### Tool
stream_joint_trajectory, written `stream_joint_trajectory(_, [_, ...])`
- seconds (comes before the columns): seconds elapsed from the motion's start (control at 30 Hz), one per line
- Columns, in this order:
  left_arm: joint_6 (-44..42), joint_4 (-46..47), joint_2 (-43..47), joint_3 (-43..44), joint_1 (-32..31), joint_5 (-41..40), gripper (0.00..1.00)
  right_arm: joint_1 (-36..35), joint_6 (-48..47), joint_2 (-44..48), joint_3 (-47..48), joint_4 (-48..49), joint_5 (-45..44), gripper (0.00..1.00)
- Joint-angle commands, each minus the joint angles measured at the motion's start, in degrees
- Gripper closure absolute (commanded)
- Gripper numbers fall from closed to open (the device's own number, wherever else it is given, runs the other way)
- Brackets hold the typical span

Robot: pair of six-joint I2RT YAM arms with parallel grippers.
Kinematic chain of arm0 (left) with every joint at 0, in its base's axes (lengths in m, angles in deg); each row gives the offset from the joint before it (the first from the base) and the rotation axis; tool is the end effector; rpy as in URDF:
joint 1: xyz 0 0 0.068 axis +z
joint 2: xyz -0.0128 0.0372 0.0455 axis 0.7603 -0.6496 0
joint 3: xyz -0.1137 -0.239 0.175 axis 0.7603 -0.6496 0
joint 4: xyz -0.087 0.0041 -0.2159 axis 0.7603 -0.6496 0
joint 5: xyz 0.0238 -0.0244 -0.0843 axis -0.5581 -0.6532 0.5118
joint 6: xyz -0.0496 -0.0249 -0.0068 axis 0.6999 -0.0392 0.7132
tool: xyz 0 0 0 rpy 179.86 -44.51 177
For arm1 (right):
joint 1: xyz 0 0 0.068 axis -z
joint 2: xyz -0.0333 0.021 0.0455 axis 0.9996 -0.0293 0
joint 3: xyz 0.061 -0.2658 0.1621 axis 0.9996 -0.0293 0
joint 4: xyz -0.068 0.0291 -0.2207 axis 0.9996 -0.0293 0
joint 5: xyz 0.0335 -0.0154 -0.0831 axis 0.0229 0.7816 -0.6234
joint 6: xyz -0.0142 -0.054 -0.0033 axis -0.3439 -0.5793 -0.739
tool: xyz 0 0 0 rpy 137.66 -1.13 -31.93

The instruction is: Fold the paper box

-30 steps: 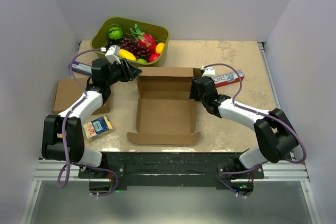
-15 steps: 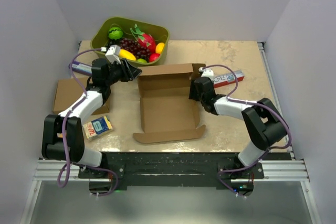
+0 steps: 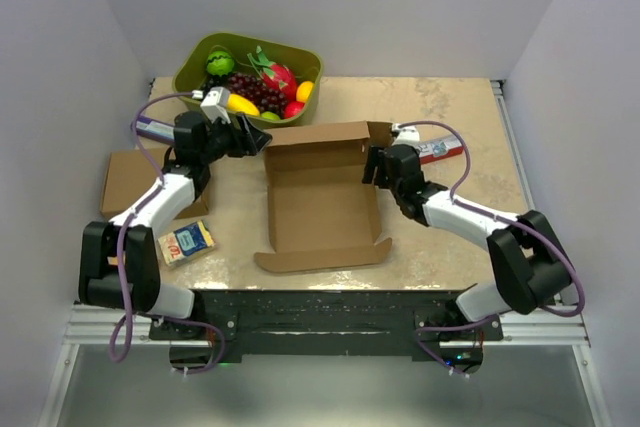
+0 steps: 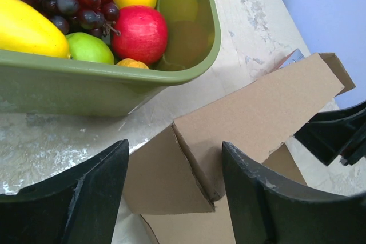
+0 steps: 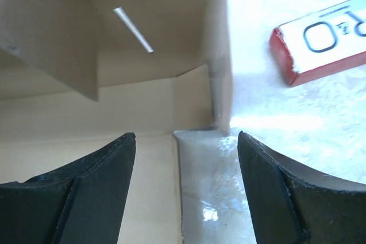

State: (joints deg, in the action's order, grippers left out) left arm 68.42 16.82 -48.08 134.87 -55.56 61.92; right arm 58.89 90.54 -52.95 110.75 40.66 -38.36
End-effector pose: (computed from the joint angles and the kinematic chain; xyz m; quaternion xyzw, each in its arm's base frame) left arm 0.2917 -0.0493 0.3233 0.0103 0.7939 -0.3441 0.5013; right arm 0.2563 0.1300 0.2718 0.0468 0.8570 0.0938 0.5045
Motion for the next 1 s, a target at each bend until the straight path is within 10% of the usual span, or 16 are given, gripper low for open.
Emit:
stream_joint_trajectory(0.0, [-4.9, -2.2, 5.4, 0.6, 0.3, -1.8, 0.26, 1.6, -1.1, 1.1, 2.0, -2.6, -3.1, 0.25])
stream_joint_trajectory(0.7, [-8.1, -3.6, 18.9, -7.3, -3.7, -9.4, 0.18, 8.1, -9.7, 0.4, 6.5, 3.6, 4.8, 0.26])
stream_joint_trajectory(0.97, [-4.4, 5.6, 21.3, -17.6, -8.8, -21.4, 0.18, 8.2, -11.9, -0.7, 7.9, 5.9, 10.7, 0.63])
